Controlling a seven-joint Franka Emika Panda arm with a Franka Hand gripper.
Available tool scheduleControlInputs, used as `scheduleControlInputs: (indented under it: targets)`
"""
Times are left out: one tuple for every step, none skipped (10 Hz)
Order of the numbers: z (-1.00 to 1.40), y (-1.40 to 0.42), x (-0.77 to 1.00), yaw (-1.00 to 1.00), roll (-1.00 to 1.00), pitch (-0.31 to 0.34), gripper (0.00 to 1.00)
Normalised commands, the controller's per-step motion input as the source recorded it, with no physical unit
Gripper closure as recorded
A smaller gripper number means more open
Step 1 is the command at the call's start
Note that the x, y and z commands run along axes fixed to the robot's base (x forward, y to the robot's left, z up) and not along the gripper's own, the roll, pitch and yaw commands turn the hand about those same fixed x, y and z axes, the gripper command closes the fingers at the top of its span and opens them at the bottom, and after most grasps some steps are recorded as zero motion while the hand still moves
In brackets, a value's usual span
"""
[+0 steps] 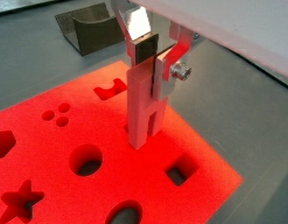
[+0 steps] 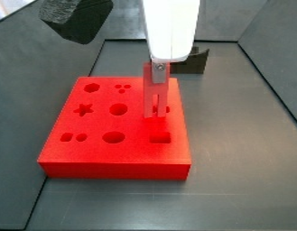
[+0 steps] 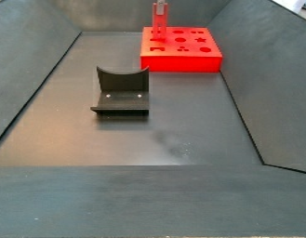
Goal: Pick up the double-square object. Move up. Move to above the board. Insert the double-square object.
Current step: Insert the double-square object.
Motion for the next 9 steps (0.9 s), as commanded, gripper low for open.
scheduleControlInputs:
  targets:
    - [-0.43, 0.33, 0.10, -0.01, -0.03, 0.000, 1.00]
    - [0.00, 0.02, 0.00, 0.00, 0.00, 0.000, 1.00]
    - [0.00, 0.00, -0.01, 0.00, 0.00, 0.004, 1.00]
    - [-0.29, 0.28, 0.00, 0.00, 0.00, 0.004, 1.00]
    - [-0.36, 0.42, 0.03, 0.00, -0.02, 0.000, 1.00]
    - [0.00, 0.00, 0.00, 0.00, -0.01, 0.000, 1.00]
    - [-0.02, 0.00, 0.00, 0.00, 0.00, 0.000, 1.00]
    - [-0.25, -0.14, 0.13, 0.00, -0.04, -0.120, 1.00]
    - [-0.02, 0.00, 0.00, 0.00, 0.00, -0.011, 1.00]
